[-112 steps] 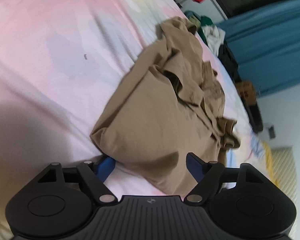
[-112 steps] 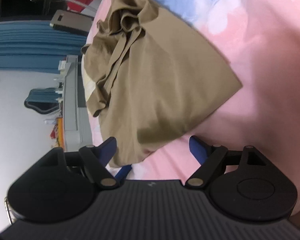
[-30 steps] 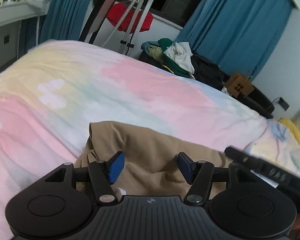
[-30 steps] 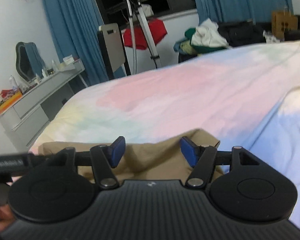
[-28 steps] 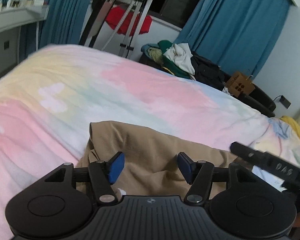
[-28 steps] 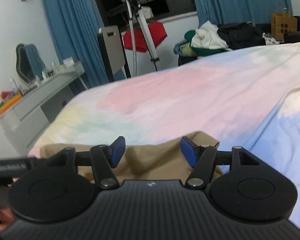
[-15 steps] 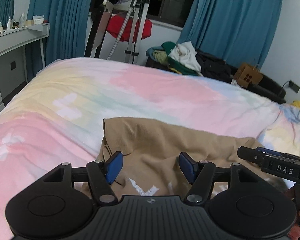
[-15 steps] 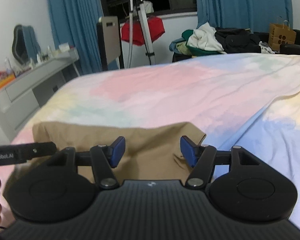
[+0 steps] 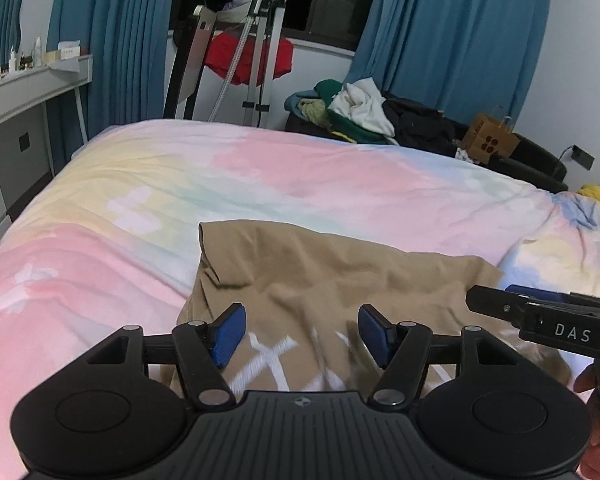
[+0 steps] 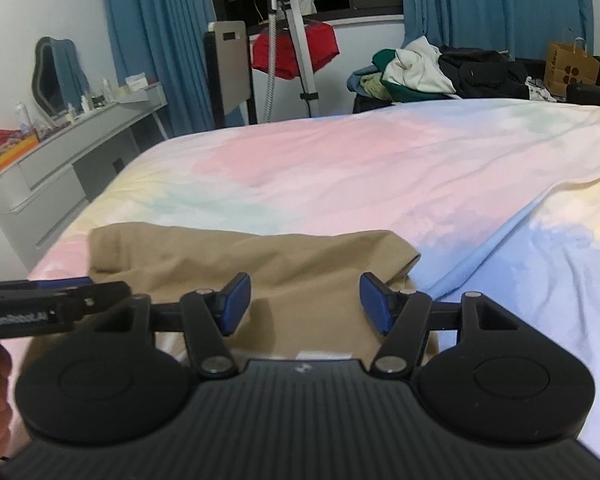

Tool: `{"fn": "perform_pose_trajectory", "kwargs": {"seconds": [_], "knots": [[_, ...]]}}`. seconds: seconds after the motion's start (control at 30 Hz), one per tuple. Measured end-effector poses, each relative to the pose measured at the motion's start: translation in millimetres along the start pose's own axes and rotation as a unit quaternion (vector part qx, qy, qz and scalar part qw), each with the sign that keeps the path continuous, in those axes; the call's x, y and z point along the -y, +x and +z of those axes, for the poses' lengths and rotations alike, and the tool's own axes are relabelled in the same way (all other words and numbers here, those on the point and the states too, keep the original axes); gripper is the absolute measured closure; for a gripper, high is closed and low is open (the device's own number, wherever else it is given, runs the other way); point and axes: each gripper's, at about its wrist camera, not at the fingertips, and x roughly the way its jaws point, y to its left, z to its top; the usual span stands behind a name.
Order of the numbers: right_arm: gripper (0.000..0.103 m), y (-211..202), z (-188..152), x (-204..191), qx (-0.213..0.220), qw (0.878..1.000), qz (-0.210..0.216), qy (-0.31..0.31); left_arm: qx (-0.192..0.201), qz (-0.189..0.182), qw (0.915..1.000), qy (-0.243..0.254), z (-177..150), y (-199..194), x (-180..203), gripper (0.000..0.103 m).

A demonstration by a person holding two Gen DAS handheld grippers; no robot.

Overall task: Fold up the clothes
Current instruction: 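Open both grippers and release the folded tan shirt, then grasp the folded shirt with the left gripper while the right gripper grasps it too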

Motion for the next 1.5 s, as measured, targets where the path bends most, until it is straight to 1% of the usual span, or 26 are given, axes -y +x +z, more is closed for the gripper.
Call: {"fn": "perform_pose_trajectory", "kwargs": {"seconds": [0.07,0.17,0.37,0.43,0.5,0.57,0.63,0.7,0.73,0.77,0.8,0.83,0.9,0.93,1.0,1.07,1.17,1.23,1.27,1.3,1.33,1.37,1.4,1.43,1.47,1.5], "knots": [[0.040,-15,-4,-3,0.008,1.000,0.008,-0.010,0.001,-0.001,1.0000,0.004,-4,-8,3,0.038],[0.040,-23,-10,-8,0.000,1.000,0.001,-0.022,-0.002,0.000,1.0000,0.005,-10,-14,5,0.038],[0.040,-17,-28,-12,-0.028,0.999,-0.015,-0.015,-0.008,0.002,0.9999,0.009,-23,-27,9,0.038],[0.041,-11,-32,-12,-0.031,0.999,-0.021,-0.020,-0.017,0.006,0.9998,0.009,-27,-20,6,0.038],[0.041,-13,-32,-11,-0.032,0.999,-0.022,-0.013,-0.024,0.002,0.9997,-0.009,-28,-21,1,0.038],[0.041,-18,-31,-10,-0.029,0.999,-0.024,-0.006,-0.024,-0.005,0.9993,-0.028,-27,-30,-3,0.038],[0.041,-29,-31,-10,-0.022,1.000,-0.023,-0.001,-0.025,-0.024,0.9978,-0.057,-26,-44,-8,0.038],[0.041,-38,-29,-8,-0.014,1.000,-0.020,0.006,-0.030,-0.051,0.9933,-0.100,-28,-58,-14,0.036],[0.041,-42,-29,-7,-0.011,1.000,-0.018,0.013,-0.033,-0.065,0.9894,-0.125,-31,-66,-17,0.033],[0.041,-46,-28,-5,-0.008,1.000,-0.017,0.022,-0.035,-0.090,0.9834,-0.153,-36,-71,-21,0.031],[0.041,-49,-27,-3,-0.005,0.999,-0.013,0.034,-0.037,-0.115,0.9760,-0.181,-40,-77,-25,0.026],[0.041,-51,-26,0,-0.002,0.999,-0.009,0.046,-0.040,-0.138,0.9673,-0.209,-45,-82,-29,0.024],[0.041,-54,-24,2,0.003,0.998,-0.001,0.064,-0.059,-0.168,0.9479,-0.264,-56,-79,-37,0.024],[0.041,-55,-22,3,0.006,0.998,0.001,0.070,-0.072,-0.176,0.9389,-0.287,-61,-73,-41,0.024],[0.041,-56,-21,6,0.008,0.996,0.006,0.087,-0.098,-0.181,0.9235,-0.324,-70,-56,-47,0.024],[0.041,-57,-21,8,0.007,0.994,0.013,0.108,-0.112,-0.180,0.9071,-0.364,-80,-38,-55,0.025],[0.040,-58,-21,15,0.005,0.989,0.034,0.147,-0.103,-0.177,0.8676,-0.453,-96,-17,-75,0.029],[0.038,-57,-24,23,-0.005,0.977,0.071,0.203,-0.084,-0.174,0.8485,-0.493,-101,-9,-86,0.036],[0.038,-56,-25,27,-0.010,0.969,0.090,0.231,-0.075,-0.174,0.8428,-0.504,-102,-7,-91,0.037],[0.038,-53,-29,31,-0.020,0.955,0.121,0.271,-0.069,-0.174,0.8378,-0.513,-102,-5,-95,0.043],[0.039,-49,-34,34,-0.034,0.937,0.157,0.310,-0.062,-0.175,0.8329,-0.521,-102,-4,-98,0.052],[0.039,-43,-41,33,-0.048,0.919,0.191,0.341,-0.056,-0.179,0.8297,-0.526,-102,-3,-100,0.055],[0.039,-36,-48,31,-0.063,0.900,0.223,0.370,-0.051,-0.181,0.8320,-0.522,-100,-4,-100,0.059],[0.039,-30,-56,28,-0.077,0.878,0.254,0.397,-0.045,-0.182,0.8391,-0.511,-97,-5,-97,0.066],[0.039,-22,-65,24,-0.094,0.858,0.275,0.423,-0.038,-0.183,0.8460,-0.499,-94,-6,-95,0.069],[0.038,-15,-71,19,-0.110,0.847,0.285,0.436,-0.030,-0.185,0.8527,-0.488,-90,-9,-92,0.076]]}}
